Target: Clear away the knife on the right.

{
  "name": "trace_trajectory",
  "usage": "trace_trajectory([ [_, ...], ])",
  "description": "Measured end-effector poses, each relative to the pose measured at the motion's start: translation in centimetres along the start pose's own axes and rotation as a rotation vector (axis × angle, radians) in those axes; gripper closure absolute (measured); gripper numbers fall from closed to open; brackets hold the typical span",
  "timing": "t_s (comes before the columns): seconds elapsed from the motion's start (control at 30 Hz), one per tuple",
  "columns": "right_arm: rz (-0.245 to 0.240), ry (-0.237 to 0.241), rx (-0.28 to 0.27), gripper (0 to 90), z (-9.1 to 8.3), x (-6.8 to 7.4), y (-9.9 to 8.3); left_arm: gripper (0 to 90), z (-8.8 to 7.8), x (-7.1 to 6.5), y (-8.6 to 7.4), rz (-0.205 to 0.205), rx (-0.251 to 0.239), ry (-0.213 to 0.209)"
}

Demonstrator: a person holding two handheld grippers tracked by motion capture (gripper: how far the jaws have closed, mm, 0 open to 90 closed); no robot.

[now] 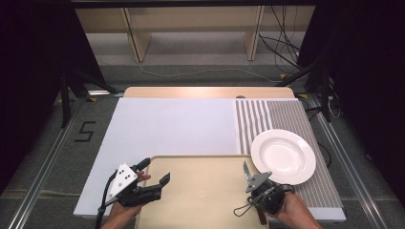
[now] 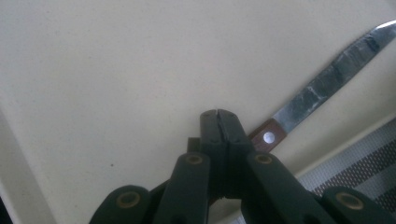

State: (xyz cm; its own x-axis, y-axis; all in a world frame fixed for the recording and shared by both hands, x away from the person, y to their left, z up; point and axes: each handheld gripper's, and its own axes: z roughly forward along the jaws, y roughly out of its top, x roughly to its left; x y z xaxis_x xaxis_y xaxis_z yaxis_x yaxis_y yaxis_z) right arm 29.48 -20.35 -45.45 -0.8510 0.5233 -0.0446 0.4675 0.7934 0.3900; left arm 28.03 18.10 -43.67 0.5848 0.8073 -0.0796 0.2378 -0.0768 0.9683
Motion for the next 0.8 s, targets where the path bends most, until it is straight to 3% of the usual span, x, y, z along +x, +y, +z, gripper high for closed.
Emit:
trace_trajectory([
  [0.5,0.033,-0.003,-0.015,89.7,-0.4,-0.8,-0.6,15.5,0.0,0.0,0.0,0.001,0.000,0.000],
  [0.8,0.099,0.013,-0.127,65.0,-1.2,-1.6,-0.4,15.5,0.0,0.0,0.0,0.001,0.001,0.000],
])
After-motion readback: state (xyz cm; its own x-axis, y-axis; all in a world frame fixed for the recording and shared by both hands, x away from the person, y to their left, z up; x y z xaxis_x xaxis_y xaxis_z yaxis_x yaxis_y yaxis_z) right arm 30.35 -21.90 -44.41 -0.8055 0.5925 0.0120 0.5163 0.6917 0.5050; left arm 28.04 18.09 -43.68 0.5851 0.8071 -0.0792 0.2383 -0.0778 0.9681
